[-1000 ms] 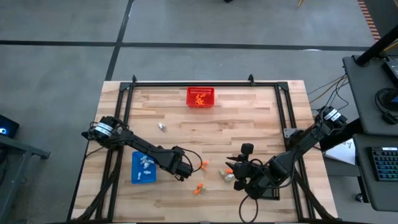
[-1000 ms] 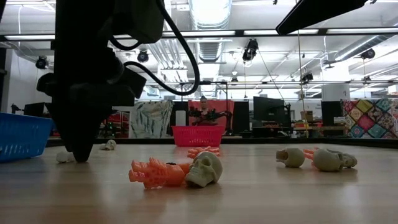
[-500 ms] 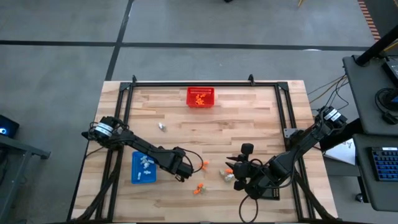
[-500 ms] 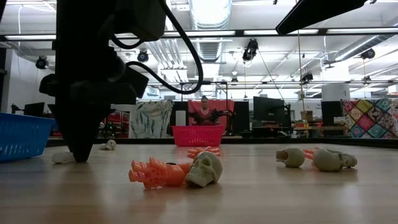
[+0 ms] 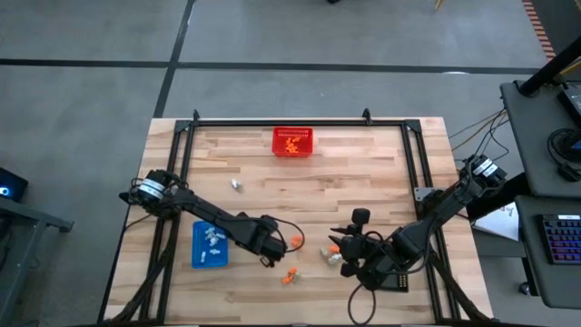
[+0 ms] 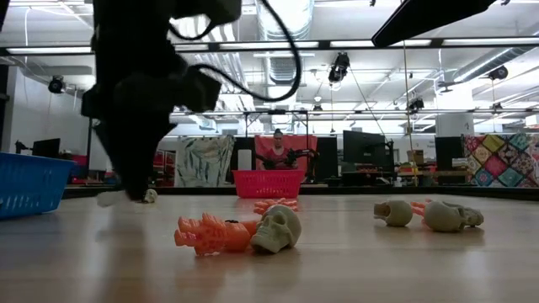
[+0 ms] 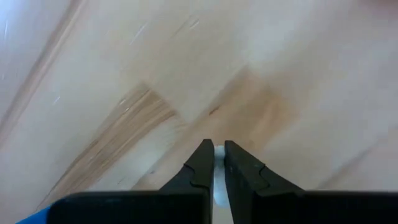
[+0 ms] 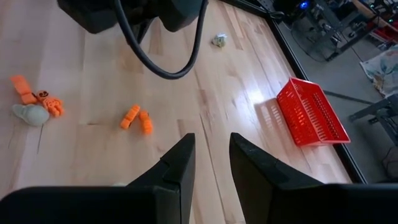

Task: Sort Halloween decoration
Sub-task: Put the white skeleton toy into the blue bin

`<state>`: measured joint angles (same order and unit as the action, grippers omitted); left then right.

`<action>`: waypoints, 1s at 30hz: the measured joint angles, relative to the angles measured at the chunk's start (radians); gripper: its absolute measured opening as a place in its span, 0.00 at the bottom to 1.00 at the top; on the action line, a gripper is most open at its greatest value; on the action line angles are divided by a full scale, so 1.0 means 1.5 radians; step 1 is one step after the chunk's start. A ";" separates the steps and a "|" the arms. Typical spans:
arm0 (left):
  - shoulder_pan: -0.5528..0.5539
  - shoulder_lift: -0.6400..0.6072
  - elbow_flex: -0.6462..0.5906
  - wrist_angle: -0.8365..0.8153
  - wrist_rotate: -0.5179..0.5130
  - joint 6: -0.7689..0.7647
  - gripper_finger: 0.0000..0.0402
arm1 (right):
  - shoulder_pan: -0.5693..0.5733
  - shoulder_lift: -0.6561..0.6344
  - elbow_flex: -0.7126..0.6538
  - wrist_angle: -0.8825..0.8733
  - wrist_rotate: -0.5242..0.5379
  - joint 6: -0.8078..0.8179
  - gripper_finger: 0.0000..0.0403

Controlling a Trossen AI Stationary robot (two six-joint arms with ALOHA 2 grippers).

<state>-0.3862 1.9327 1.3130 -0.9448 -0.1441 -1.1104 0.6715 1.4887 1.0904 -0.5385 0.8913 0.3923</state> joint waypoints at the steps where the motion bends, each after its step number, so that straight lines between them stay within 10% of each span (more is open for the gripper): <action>1: 0.000 0.000 0.009 -0.002 -0.002 0.010 0.01 | -0.001 0.000 0.000 0.000 0.000 0.000 0.23; 14: -0.008 -0.041 0.133 -0.117 -0.043 0.108 0.00 | -0.002 0.000 0.000 0.000 0.000 0.000 0.23; 30: -0.073 -0.190 0.085 -0.228 -0.057 -0.012 0.00 | -0.002 0.000 0.000 0.004 -0.002 0.005 0.23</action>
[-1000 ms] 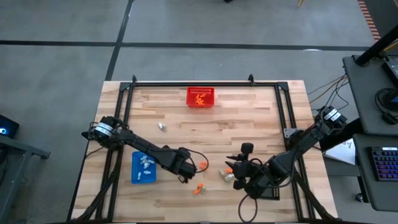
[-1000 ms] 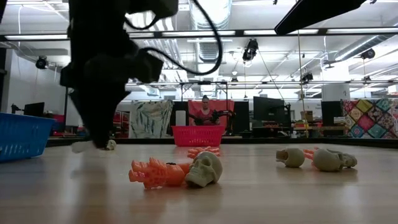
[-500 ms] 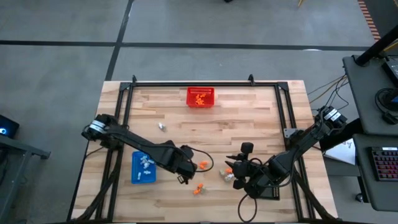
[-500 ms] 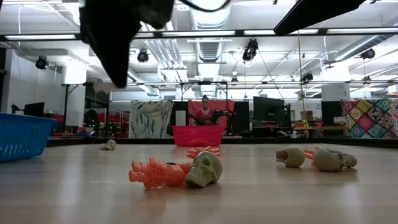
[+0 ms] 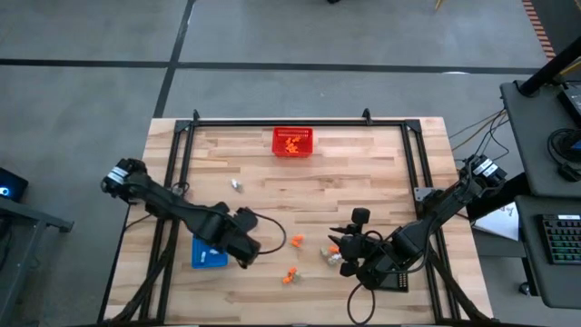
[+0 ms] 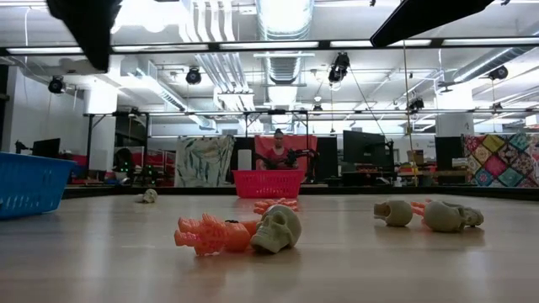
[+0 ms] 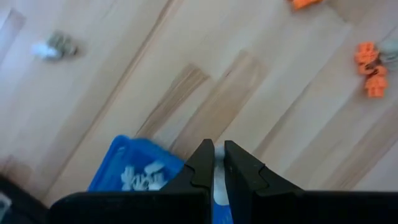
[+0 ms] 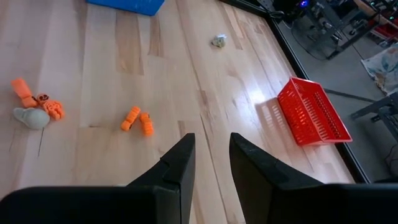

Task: Sort Halloween decoration
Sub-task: Put the white skeleton toy into the blue bin

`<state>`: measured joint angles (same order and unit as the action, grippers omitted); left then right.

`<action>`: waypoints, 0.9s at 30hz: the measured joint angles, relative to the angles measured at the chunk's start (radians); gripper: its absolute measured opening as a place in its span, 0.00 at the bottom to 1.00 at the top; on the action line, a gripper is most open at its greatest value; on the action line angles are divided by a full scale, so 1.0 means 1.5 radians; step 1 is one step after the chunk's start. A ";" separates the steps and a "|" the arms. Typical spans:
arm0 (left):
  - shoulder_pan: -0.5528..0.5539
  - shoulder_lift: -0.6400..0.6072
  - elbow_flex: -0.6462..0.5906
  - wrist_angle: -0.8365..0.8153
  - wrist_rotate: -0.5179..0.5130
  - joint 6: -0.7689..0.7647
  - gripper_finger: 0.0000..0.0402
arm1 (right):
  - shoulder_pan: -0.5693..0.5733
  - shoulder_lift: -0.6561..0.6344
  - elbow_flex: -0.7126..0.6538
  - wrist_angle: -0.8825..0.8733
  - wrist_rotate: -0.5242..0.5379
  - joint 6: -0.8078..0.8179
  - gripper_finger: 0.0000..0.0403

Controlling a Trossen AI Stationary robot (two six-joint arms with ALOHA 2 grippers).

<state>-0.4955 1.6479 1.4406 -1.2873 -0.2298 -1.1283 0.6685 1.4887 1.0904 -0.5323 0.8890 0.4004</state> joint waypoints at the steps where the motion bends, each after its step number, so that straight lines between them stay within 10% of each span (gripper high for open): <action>1: -0.005 -0.008 -0.011 0.000 0.000 -0.012 0.00 | 0.000 0.000 0.000 0.001 0.000 0.000 0.23; 27: -0.084 -0.157 -0.355 0.098 0.084 -0.300 0.00 | -0.006 0.000 0.000 0.010 -0.002 -0.002 0.23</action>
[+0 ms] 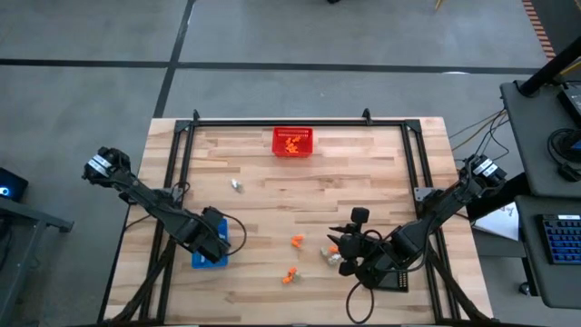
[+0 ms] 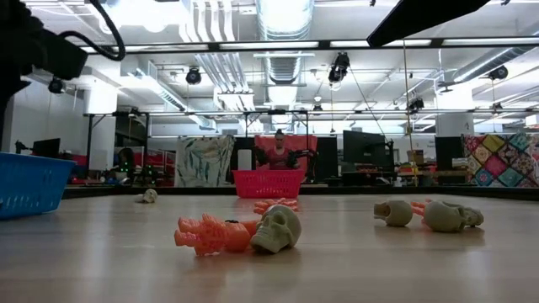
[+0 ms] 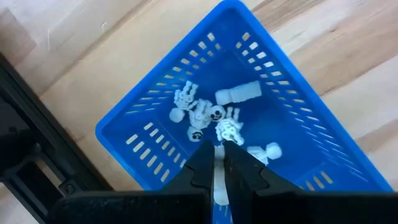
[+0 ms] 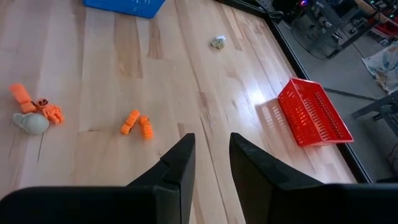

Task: Sort Halloween decoration
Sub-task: Put the white skeleton toy into the blue bin, then put the orange skeleton toy into the red bin

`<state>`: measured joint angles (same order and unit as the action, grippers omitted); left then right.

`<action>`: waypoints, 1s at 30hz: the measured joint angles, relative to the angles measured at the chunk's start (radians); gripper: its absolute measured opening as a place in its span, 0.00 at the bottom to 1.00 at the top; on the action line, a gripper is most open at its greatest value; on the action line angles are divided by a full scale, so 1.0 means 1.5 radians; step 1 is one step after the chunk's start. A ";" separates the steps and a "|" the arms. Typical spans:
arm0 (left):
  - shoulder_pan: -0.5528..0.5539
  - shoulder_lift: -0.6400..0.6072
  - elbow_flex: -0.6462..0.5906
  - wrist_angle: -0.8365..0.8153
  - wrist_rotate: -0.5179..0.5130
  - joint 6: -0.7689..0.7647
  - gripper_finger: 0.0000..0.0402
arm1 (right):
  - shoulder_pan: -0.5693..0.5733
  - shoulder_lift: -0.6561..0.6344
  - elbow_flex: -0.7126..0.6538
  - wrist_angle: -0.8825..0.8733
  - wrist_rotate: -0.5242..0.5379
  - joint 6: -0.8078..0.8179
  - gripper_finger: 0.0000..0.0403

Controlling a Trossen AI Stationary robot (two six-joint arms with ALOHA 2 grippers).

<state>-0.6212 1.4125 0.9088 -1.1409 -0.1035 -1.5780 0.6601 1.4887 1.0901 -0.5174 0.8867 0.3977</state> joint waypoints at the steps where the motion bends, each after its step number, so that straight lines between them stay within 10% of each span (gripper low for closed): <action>1: 0.000 0.004 -0.003 0.003 0.000 -0.001 0.00 | 0.000 0.000 0.000 0.000 0.000 0.000 0.23; 30: 0.000 0.078 -0.004 0.003 0.013 -0.002 0.21 | 0.000 0.000 0.000 0.003 -0.003 0.000 0.23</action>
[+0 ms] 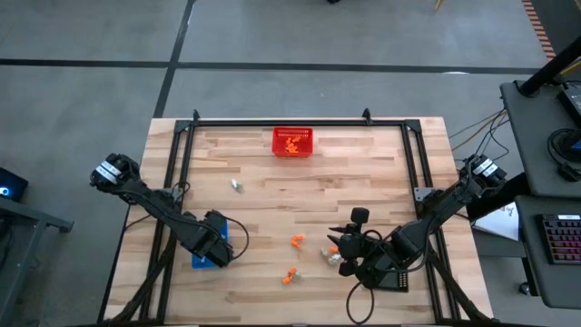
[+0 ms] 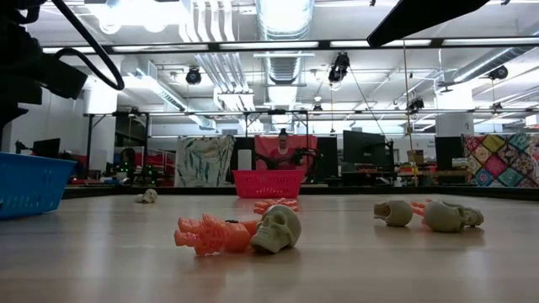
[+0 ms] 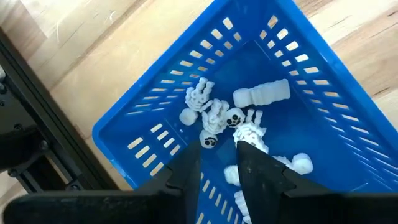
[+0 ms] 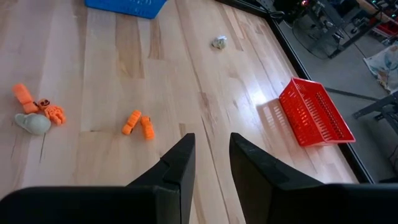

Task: Sort Halloween decoration
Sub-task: Put the orange skeleton toy into the red bin

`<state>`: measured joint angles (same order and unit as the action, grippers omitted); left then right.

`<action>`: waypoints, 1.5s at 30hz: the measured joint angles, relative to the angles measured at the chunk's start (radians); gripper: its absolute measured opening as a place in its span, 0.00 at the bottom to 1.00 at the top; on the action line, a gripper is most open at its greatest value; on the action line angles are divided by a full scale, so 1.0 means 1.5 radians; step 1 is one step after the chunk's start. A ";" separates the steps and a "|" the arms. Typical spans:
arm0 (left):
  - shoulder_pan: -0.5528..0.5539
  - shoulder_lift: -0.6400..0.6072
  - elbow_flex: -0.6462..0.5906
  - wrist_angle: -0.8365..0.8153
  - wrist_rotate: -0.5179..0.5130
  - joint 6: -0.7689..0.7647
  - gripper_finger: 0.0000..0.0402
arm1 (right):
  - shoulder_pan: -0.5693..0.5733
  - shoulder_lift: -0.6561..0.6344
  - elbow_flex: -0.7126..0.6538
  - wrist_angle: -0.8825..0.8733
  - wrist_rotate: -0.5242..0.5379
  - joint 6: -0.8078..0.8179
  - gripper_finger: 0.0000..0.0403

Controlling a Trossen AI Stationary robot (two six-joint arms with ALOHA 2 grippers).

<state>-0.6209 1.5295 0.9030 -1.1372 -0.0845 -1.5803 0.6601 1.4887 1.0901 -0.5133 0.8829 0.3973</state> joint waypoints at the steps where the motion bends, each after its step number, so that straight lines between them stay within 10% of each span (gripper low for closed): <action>1: 0.000 0.000 0.002 -0.002 0.000 0.000 0.22 | 0.000 0.000 0.000 0.000 0.000 0.000 0.23; 25: 0.072 -0.004 0.219 -0.139 -0.154 0.312 0.19 | -0.054 -0.002 0.000 0.013 -0.060 -0.011 0.23; 45: 0.242 -0.007 0.209 0.029 -0.220 0.810 0.19 | -0.248 -0.010 0.000 0.138 -0.347 -0.156 0.23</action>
<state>-0.2584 1.5185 1.2161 -1.0936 -0.4145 -0.3647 0.2880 1.4742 1.0901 -0.3067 0.3630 0.1630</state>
